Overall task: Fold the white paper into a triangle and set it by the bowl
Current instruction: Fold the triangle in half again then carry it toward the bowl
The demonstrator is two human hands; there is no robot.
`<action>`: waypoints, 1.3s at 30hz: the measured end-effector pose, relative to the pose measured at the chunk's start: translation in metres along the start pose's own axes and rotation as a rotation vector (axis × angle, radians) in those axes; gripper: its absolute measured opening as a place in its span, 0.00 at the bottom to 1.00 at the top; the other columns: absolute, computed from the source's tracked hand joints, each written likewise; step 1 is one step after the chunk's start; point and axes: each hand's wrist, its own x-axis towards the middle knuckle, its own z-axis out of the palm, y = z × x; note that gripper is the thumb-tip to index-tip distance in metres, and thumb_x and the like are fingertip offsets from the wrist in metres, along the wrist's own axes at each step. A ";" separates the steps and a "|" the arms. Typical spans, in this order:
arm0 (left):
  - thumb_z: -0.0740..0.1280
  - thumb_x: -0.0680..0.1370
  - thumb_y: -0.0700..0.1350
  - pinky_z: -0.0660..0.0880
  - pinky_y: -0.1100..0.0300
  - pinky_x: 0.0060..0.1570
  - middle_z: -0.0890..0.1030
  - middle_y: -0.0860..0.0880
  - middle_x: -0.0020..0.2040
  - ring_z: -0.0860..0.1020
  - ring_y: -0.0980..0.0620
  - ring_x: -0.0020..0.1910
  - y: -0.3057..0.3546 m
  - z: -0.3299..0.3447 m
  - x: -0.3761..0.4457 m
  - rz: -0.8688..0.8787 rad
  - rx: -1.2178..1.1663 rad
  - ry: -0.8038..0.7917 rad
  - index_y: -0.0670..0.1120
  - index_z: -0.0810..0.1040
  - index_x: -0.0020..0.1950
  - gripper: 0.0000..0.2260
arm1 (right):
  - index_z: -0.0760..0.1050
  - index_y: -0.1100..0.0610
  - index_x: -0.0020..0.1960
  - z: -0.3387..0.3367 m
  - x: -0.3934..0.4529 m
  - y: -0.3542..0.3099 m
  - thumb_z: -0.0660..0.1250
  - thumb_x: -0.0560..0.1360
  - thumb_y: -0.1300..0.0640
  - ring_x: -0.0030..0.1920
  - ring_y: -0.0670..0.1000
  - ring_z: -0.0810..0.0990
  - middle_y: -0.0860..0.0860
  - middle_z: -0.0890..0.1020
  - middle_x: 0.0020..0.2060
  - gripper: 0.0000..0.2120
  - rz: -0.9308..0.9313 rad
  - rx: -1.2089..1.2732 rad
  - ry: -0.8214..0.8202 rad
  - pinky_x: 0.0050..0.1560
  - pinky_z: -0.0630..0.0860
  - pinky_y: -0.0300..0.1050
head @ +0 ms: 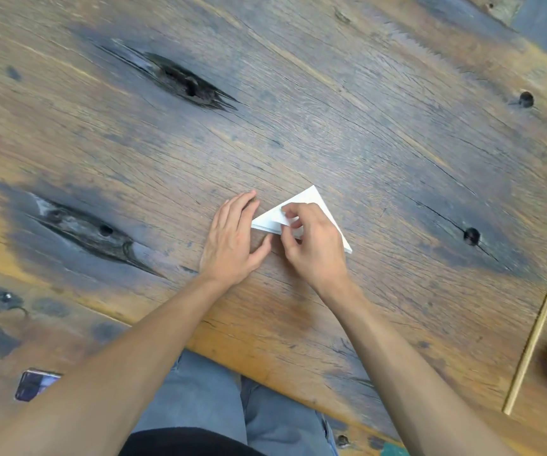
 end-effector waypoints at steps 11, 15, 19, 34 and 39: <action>0.67 0.76 0.49 0.65 0.49 0.75 0.72 0.46 0.74 0.68 0.46 0.75 -0.001 0.001 0.000 -0.012 -0.054 0.005 0.42 0.73 0.69 0.23 | 0.80 0.57 0.64 0.025 -0.001 -0.001 0.69 0.77 0.60 0.56 0.55 0.82 0.52 0.81 0.59 0.15 0.000 -0.028 -0.057 0.54 0.80 0.53; 0.66 0.77 0.49 0.65 0.49 0.75 0.72 0.46 0.74 0.67 0.47 0.76 0.000 -0.001 0.000 -0.018 -0.054 -0.012 0.42 0.73 0.70 0.22 | 0.81 0.60 0.65 0.029 -0.007 -0.001 0.67 0.78 0.64 0.60 0.56 0.81 0.54 0.81 0.63 0.16 -0.027 -0.020 -0.053 0.60 0.80 0.52; 0.63 0.79 0.49 0.61 0.47 0.78 0.70 0.47 0.77 0.66 0.47 0.77 0.001 -0.002 -0.001 0.014 -0.002 -0.040 0.43 0.70 0.74 0.24 | 0.81 0.61 0.66 0.030 -0.011 0.001 0.66 0.78 0.66 0.64 0.57 0.79 0.55 0.80 0.66 0.17 -0.043 -0.050 -0.068 0.65 0.75 0.46; 0.57 0.84 0.51 0.56 0.35 0.77 0.64 0.56 0.80 0.57 0.47 0.82 -0.001 0.002 -0.005 0.231 0.209 -0.135 0.53 0.66 0.79 0.23 | 0.73 0.62 0.72 0.009 -0.022 0.029 0.63 0.81 0.63 0.71 0.54 0.75 0.56 0.77 0.71 0.20 0.046 0.020 0.153 0.74 0.70 0.49; 0.56 0.83 0.52 0.55 0.36 0.78 0.65 0.56 0.80 0.57 0.48 0.82 0.001 0.002 -0.004 0.202 0.229 -0.161 0.50 0.65 0.80 0.24 | 0.63 0.58 0.81 0.010 -0.024 0.040 0.59 0.85 0.57 0.83 0.53 0.57 0.54 0.61 0.83 0.25 0.034 -0.138 -0.001 0.82 0.58 0.54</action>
